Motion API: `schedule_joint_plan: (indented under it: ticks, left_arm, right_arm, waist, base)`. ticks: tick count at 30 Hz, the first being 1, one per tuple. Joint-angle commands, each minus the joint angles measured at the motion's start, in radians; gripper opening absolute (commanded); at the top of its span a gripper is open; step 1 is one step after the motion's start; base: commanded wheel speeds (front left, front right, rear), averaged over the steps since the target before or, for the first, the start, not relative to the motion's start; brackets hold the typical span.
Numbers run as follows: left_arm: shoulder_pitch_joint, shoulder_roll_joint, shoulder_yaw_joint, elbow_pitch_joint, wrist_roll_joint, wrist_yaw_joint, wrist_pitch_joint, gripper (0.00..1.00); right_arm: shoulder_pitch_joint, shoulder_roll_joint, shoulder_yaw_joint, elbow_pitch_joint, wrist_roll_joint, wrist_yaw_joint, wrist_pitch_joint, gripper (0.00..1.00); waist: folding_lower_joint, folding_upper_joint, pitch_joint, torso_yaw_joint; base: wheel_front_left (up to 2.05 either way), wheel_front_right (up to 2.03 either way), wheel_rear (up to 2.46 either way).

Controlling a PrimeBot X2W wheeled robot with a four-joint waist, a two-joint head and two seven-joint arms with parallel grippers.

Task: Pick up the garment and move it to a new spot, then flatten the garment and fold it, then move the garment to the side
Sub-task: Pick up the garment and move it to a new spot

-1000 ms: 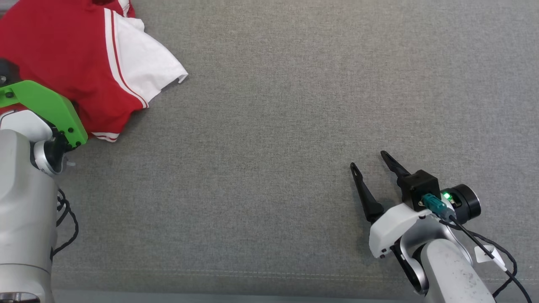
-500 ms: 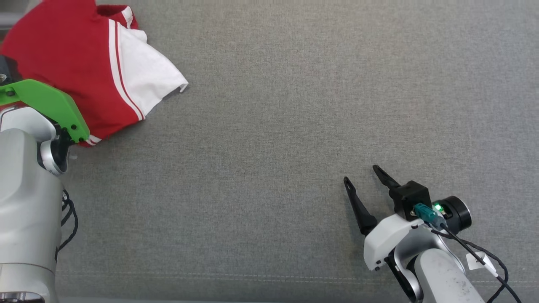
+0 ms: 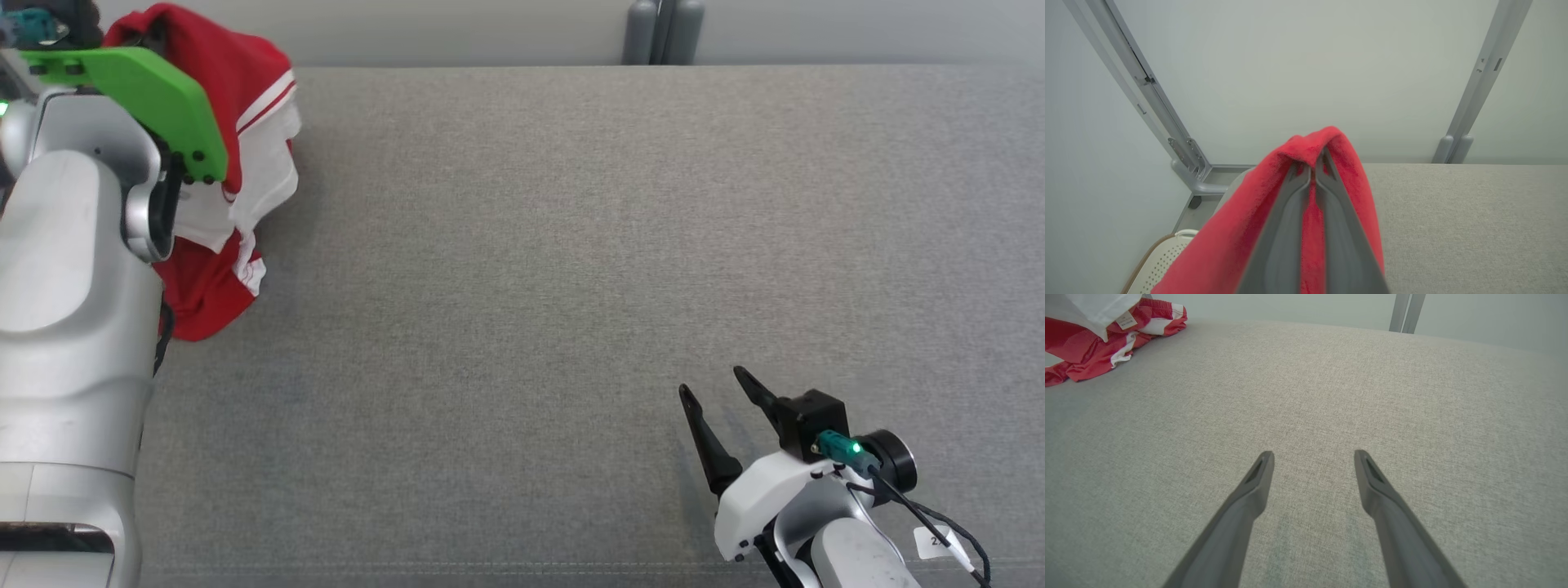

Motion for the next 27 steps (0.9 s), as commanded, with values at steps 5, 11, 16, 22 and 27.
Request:
schedule_joint_plan:
  ticks: [5,11,16,22,27]
  left_arm:
    - [-0.040,-0.034,-0.048,-0.093,0.032,-0.017,-0.034,0.00]
    - [-0.059,-0.092,-0.082,-0.216,0.008,-0.059,-0.072,0.00]
    - [-0.061,-0.147,-0.098,-0.313,-0.051,-0.096,-0.099,0.00]
    - [-0.027,-0.199,-0.098,-0.377,-0.224,-0.110,-0.105,0.00]
    - [0.041,-0.206,-0.139,-0.345,-0.312,-0.063,-0.043,0.00]
  right_arm:
    - [0.026,-0.002,0.004,0.021,0.027,0.000,-0.018,1.00]
    - [0.020,-0.002,0.005,0.040,0.046,0.000,-0.032,1.00]
    - [-0.001,-0.002,0.002,0.051,0.052,0.000,-0.046,1.00]
    - [-0.025,-0.002,-0.006,0.061,0.065,0.000,-0.066,1.00]
    - [-0.037,-0.002,-0.023,0.071,0.075,0.000,-0.088,1.00]
  waist:
    - [0.0001,0.0000,-0.074,-0.102]
    - [0.0001,0.0000,-0.080,-0.191]
    - [0.0001,0.0000,-0.061,-0.265]
    - [0.0001,0.0000,-0.018,-0.314]
    - [0.0001,0.0000,0.023,-0.312]
  base:
    - [0.00,0.00,0.00]
    - [0.00,0.00,0.00]
    - [0.00,0.00,0.00]
    - [0.00,0.00,0.00]
    - [0.00,0.00,0.00]
